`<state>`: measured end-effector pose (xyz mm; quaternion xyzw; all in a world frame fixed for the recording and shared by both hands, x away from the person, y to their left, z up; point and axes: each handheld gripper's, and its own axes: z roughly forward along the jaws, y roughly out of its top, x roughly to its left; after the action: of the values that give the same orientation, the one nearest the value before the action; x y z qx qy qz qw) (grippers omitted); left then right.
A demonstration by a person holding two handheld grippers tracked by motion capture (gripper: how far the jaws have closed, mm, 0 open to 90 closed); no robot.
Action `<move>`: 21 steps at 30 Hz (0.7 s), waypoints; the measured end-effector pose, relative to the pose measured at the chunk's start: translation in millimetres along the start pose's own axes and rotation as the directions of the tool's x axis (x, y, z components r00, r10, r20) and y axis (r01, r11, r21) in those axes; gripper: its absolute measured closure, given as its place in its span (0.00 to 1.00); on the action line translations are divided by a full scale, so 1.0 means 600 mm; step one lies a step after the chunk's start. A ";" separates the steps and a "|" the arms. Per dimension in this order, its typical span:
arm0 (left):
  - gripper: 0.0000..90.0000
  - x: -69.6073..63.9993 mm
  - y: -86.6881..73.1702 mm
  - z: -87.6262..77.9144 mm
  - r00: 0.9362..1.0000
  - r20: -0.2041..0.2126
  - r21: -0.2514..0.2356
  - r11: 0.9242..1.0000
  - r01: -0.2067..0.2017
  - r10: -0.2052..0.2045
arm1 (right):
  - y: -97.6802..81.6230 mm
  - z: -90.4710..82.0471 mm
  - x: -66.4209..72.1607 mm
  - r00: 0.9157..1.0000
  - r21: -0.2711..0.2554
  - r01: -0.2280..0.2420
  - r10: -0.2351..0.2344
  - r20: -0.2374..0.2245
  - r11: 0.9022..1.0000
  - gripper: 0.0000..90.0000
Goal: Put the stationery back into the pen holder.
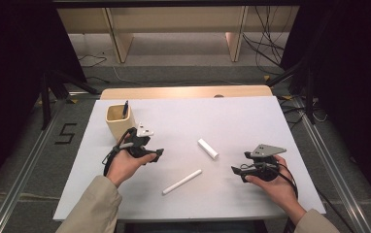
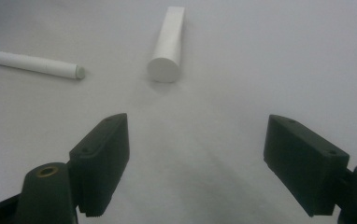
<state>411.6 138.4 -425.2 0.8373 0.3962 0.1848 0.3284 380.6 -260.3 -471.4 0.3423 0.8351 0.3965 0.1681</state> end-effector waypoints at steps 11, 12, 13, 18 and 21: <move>0.43 -0.037 -0.004 0.017 0.997 0.057 0.093 0.994 -0.050 0.045 | 0.000 0.000 0.000 1.000 0.000 0.002 -0.002 -0.002 1.000 0.26; 0.43 -0.041 -0.005 0.019 0.997 0.064 0.098 0.993 -0.058 0.052 | 0.000 0.000 0.000 1.000 0.000 0.002 -0.002 -0.002 1.000 0.26; 0.43 -0.043 -0.005 0.019 0.996 0.067 0.100 0.993 -0.063 0.056 | 0.000 0.000 0.000 1.000 0.000 0.002 -0.002 -0.002 1.000 0.26; 0.44 -0.058 -0.004 0.023 0.993 0.092 0.112 0.990 -0.085 0.075 | 0.000 0.000 0.000 1.000 0.000 0.002 -0.002 -0.002 1.000 0.26; 0.44 -0.063 -0.005 0.024 0.992 0.099 0.116 0.989 -0.094 0.083 | 0.000 -0.001 0.000 1.000 0.001 0.004 -0.004 -0.002 1.000 0.26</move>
<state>395.0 104.4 -439.2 0.8801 0.3532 0.1352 0.2869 380.4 -260.5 -471.3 0.3403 0.8363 0.3959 0.1677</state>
